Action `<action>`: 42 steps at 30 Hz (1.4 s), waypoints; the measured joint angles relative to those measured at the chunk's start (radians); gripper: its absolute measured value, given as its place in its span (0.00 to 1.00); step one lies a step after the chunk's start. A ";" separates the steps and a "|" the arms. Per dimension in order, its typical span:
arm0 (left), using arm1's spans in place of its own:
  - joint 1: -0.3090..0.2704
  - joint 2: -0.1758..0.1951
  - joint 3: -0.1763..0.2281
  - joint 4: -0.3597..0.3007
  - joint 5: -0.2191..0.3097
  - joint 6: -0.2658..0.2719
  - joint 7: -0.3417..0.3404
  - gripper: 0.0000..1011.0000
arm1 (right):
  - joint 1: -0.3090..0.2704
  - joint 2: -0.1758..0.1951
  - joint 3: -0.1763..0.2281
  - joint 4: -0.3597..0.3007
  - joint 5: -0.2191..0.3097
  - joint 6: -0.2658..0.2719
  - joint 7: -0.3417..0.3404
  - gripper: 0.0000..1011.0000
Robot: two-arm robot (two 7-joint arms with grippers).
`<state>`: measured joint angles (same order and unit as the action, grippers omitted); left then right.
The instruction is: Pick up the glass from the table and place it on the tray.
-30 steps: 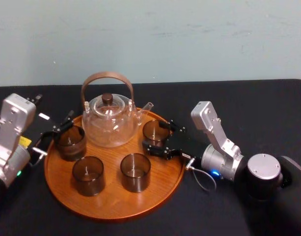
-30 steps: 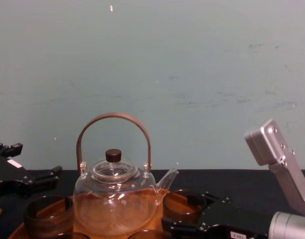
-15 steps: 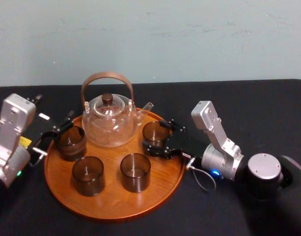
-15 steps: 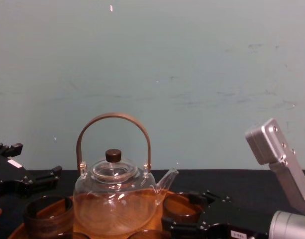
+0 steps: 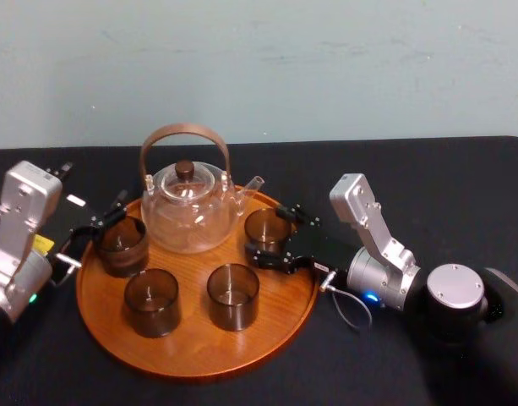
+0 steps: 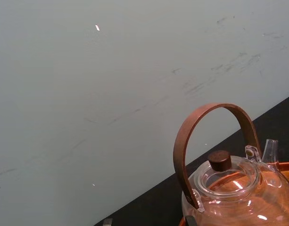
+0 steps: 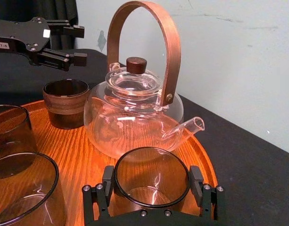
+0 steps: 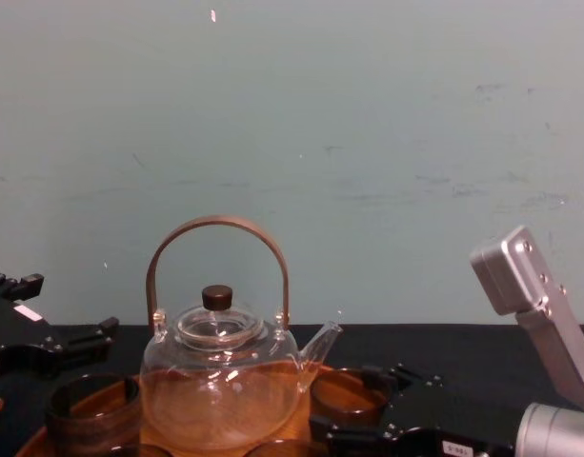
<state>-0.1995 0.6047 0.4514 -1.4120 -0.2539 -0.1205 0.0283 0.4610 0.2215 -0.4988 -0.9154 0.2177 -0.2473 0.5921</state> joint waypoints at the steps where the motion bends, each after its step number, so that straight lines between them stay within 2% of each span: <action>1: 0.000 0.000 0.000 0.000 0.000 0.000 0.000 0.99 | 0.000 0.000 0.000 0.000 0.000 0.000 0.000 0.99; 10: 0.000 0.000 0.000 0.000 0.000 0.000 0.000 0.99 | -0.001 -0.002 0.006 0.004 0.010 0.001 0.006 0.99; 14: 0.000 0.000 0.000 0.000 0.000 0.000 0.000 0.99 | -0.011 0.005 0.016 -0.021 0.018 -0.002 0.004 0.99; 29: 0.000 0.000 0.000 0.000 0.000 0.000 0.000 0.99 | -0.093 0.076 0.057 -0.239 0.045 -0.034 -0.012 0.99; 30: 0.000 0.000 0.000 0.000 0.000 0.000 0.000 0.99 | -0.107 0.087 0.065 -0.269 0.053 -0.037 -0.013 0.99; 35: 0.000 0.000 0.000 0.000 0.000 0.000 0.000 0.99 | -0.127 0.101 0.081 -0.303 0.066 -0.043 -0.023 0.99; 42: 0.000 0.000 0.000 0.000 0.000 0.000 0.000 0.99 | -0.164 0.130 0.128 -0.337 0.082 -0.047 -0.063 0.99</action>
<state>-0.1996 0.6047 0.4514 -1.4120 -0.2539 -0.1206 0.0283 0.2968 0.3514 -0.3707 -1.2527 0.2993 -0.2941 0.5290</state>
